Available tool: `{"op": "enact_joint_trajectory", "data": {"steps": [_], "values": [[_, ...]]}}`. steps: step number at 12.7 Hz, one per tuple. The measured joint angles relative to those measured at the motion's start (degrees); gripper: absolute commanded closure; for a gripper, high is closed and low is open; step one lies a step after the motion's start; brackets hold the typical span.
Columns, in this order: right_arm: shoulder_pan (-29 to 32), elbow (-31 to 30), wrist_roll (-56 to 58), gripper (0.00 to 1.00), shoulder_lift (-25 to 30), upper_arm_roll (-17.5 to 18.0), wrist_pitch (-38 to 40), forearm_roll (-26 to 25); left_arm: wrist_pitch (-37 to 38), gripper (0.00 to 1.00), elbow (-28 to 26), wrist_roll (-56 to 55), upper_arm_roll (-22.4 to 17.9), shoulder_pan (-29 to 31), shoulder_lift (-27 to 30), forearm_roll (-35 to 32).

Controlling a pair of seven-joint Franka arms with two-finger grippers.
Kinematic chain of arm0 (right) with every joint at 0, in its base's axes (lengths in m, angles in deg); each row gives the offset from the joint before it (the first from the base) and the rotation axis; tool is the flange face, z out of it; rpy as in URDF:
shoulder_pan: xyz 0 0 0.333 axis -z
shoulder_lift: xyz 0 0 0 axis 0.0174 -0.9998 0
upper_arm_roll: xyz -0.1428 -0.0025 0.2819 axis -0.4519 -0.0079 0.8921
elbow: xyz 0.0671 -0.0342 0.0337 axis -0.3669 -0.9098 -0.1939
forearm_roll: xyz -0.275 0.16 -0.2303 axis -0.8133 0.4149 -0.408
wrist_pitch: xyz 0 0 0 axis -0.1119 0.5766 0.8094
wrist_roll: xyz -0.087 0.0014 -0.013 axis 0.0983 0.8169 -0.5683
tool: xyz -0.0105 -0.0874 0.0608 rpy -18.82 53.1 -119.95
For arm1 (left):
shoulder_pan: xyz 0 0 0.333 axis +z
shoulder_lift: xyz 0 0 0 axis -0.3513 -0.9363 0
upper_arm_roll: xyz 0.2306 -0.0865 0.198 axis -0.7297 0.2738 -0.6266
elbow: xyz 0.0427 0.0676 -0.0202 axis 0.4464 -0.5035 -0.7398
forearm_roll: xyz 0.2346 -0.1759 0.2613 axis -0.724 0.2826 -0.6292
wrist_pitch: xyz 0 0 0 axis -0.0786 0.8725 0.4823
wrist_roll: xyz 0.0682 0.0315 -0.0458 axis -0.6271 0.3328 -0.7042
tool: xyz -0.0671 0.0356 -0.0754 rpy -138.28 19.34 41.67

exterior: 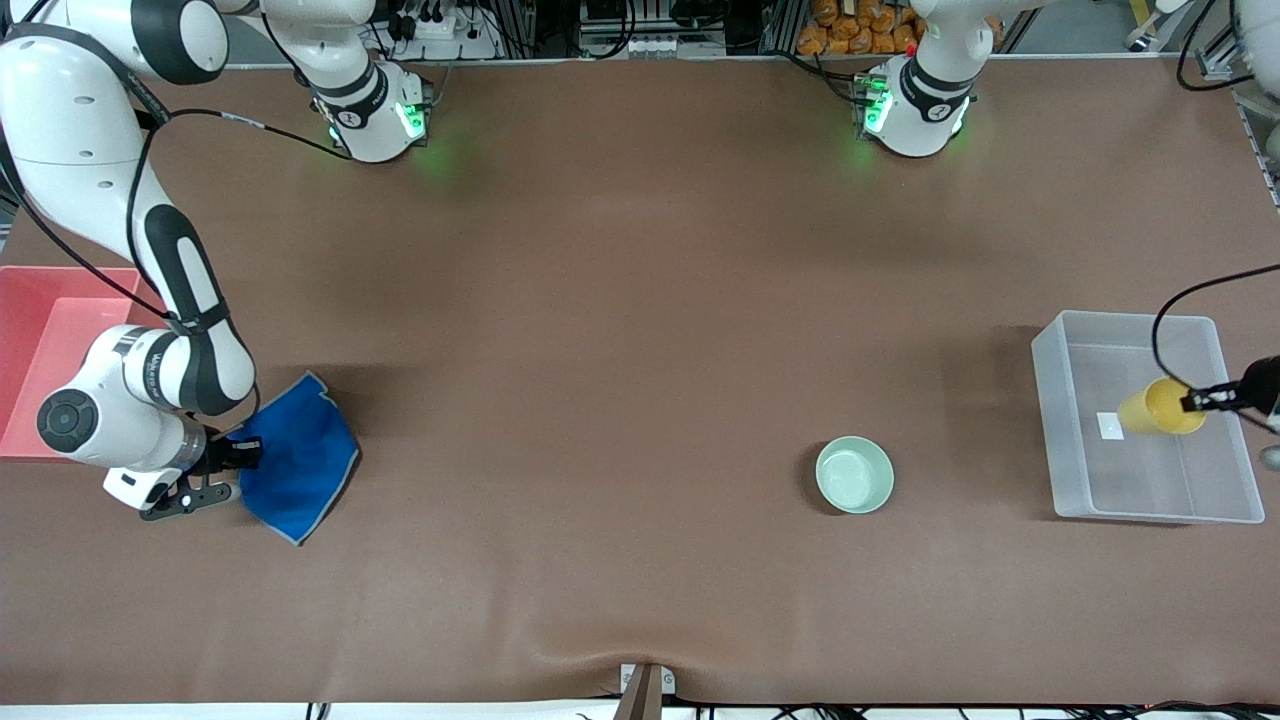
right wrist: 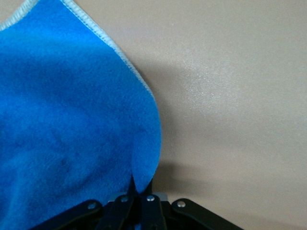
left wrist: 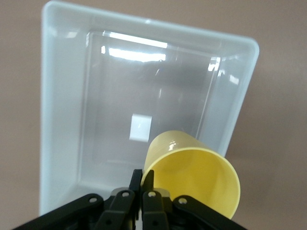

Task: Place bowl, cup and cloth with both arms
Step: 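Lower the yellow cup into the clear bin with the left gripper, then lift the blue cloth with the right gripper while the left gripper reaches the bowl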

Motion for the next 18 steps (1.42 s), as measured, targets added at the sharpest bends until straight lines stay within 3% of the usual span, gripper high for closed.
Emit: {"op": "enact_joint_trajectory", "data": {"steps": [6,12,13,14,15,18], "values": [[-0.3,0.3,0.0,1.00,0.7,1.2,2.6,1.0,-8.9,1.00,0.7,0.0,0.0,0.1,-6.2,1.7],[-1.4,0.7,-0.3,1.00,4.8,1.3,11.9,2.2,-12.8,1.00,0.8,0.0,0.0,0.1,-9.0,3.5],[-0.6,0.7,-0.3,1.00,5.3,1.1,14.1,2.5,-14.0,0.92,0.8,0.0,0.0,0.1,-9.3,3.6],[0.5,0.7,-0.3,1.00,6.0,1.1,16.6,2.7,-14.9,0.73,0.8,0.0,0.0,0.1,-9.6,3.7],[1.4,0.8,-0.2,1.00,7.0,1.1,19.4,2.8,-15.3,0.60,0.8,0.0,0.0,0.1,-9.9,3.7],[2.7,0.8,-0.2,1.00,9.9,0.9,27.8,3.4,-15.6,0.41,1.0,0.1,0.1,0.0,-10.0,3.8]]}}
